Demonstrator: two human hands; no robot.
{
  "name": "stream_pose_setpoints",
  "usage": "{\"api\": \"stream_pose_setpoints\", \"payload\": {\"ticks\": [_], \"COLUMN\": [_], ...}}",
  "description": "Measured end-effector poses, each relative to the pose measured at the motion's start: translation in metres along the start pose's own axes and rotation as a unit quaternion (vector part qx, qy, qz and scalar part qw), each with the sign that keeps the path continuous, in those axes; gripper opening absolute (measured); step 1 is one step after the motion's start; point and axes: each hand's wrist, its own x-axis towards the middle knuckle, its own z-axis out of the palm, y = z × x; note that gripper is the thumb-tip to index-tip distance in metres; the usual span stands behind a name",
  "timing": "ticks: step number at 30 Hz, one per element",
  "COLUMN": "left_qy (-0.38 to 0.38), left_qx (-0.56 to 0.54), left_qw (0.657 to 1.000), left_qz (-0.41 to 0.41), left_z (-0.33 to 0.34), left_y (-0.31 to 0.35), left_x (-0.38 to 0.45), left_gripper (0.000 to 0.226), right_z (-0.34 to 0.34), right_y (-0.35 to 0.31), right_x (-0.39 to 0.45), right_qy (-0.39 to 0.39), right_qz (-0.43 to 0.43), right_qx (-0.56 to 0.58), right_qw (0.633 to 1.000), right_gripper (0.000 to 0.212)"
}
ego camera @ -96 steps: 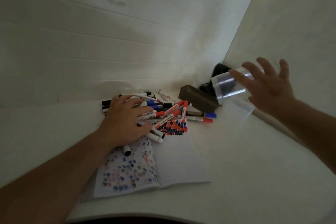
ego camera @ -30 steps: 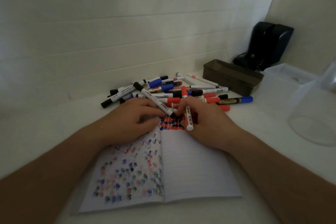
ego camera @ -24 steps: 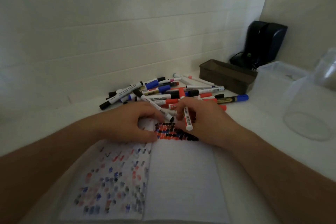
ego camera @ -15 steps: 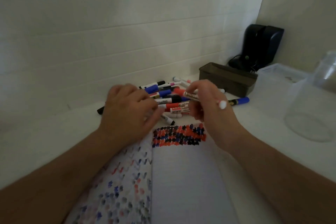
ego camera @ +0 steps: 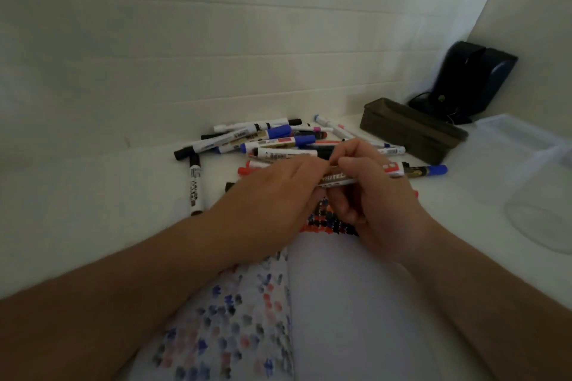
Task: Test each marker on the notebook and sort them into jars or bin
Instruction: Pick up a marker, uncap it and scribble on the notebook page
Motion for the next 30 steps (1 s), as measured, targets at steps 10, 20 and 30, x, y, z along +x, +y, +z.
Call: {"api": "stream_pose_setpoints", "payload": {"ticks": [10,20,30], "left_qy": [-0.082,-0.13,-0.294], "left_qx": [-0.049,-0.121,0.042], "left_qw": [0.995,0.976,0.95], "left_qz": [-0.034,-0.129,-0.096], "left_z": [-0.006,-0.015,-0.039], "left_y": [0.002,0.001,-0.001], "left_x": [-0.001,0.004,-0.005], "left_gripper": [0.022,0.043,0.077], "right_z": [0.001,-0.023,-0.066], "right_y": [0.01,-0.012,-0.039], "right_x": [0.001,-0.001,-0.007], "right_qy": [-0.013,-0.057,-0.033], "right_qz": [0.0,0.028,0.002], "right_qx": [0.032,0.05,0.057], "right_qw": [0.999,0.997,0.998], "right_gripper": [0.012,0.008,0.022]}}
